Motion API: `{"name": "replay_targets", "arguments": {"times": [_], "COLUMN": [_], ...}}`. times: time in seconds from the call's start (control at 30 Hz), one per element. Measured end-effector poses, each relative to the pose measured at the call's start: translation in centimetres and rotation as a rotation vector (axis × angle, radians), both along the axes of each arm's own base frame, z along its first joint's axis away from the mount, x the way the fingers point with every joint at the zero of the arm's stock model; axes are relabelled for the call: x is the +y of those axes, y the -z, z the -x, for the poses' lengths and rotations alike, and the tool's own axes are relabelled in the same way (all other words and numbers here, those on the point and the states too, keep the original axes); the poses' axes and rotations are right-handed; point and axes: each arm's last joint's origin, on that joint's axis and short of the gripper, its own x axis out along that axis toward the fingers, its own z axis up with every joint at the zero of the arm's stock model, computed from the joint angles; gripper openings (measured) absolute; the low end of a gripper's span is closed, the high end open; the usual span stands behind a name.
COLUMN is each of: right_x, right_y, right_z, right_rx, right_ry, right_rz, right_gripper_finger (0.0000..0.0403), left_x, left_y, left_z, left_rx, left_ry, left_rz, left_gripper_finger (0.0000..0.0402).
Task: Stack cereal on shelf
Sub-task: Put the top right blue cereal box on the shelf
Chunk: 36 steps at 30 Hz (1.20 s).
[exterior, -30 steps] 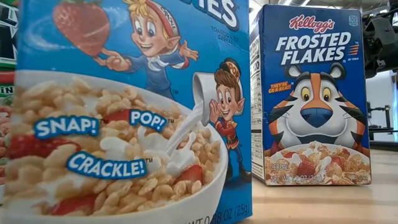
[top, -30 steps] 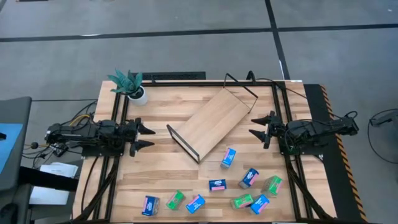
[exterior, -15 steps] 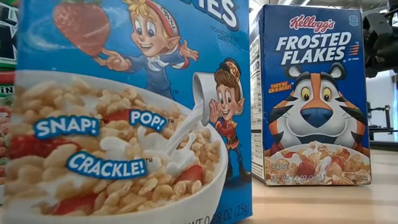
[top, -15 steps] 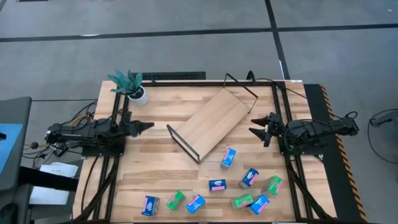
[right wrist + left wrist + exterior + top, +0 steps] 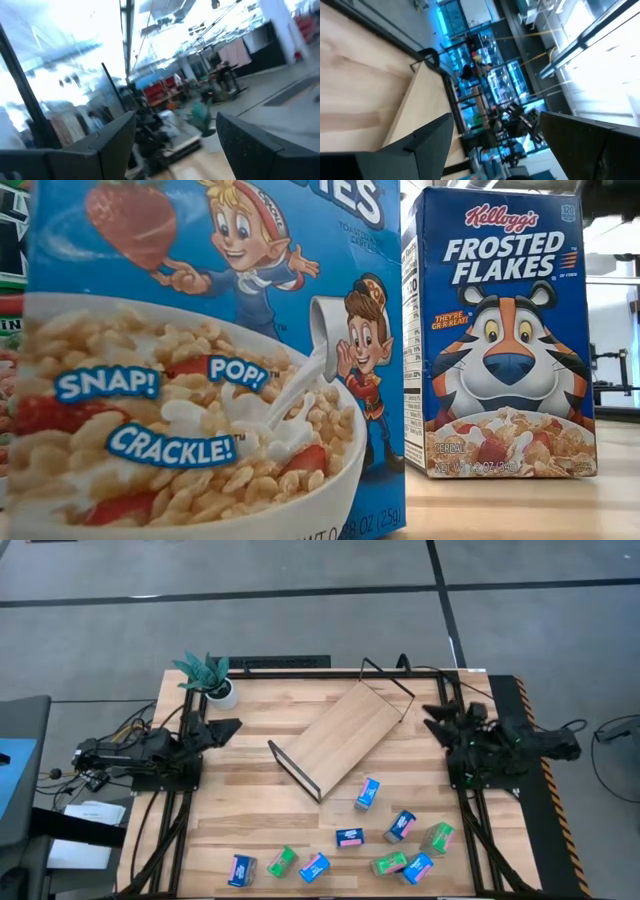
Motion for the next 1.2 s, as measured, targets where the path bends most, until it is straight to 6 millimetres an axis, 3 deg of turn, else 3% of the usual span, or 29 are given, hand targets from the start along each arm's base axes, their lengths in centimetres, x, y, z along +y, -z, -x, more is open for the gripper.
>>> {"name": "replay_targets", "arguments": {"times": [0.13,0.27,0.47,0.63,0.87,1.03,1.2], "right_x": [0.2,1.0,3.2,5.7,9.2,12.3,14.7], "right_y": [-5.2,-9.1,-11.9,-13.6,-13.0,-10.6,-8.0], "right_z": [-0.2,-1.8,-3.8,-5.7,-8.4,-9.8,-11.8], "right_rx": [0.2,0.546,1.068,1.214,1.409,1.554,1.664], "right_ry": [0.006,-0.081,-0.285,-0.42,-0.49,-0.586,-0.609], "right_rz": [0.135,0.268,0.433,0.421,0.353,0.486,0.593], "right_gripper_finger": [0.0302,0.0302,0.0302,0.0306,0.034,0.0368,0.0373], "left_x": [0.0,-0.1,-0.2,-0.2,-0.2,-0.2,-0.1], "left_y": [0.0,0.0,0.0,0.0,0.0,0.1,0.5], "left_z": [0.0,0.0,-0.1,-0.1,-0.1,-0.1,-0.1], "left_rx": [0.001,0.014,0.03,0.072,0.106,0.144,0.194], "left_ry": [-0.007,0.029,0.077,0.061,0.049,0.034,-0.005], "left_rz": [-0.002,-0.031,-0.072,-0.145,-0.199,-0.247,-0.246], "left_gripper_finger": [0.0286,0.0286,0.0286,0.0286,0.0286,0.0286,0.0286]}}
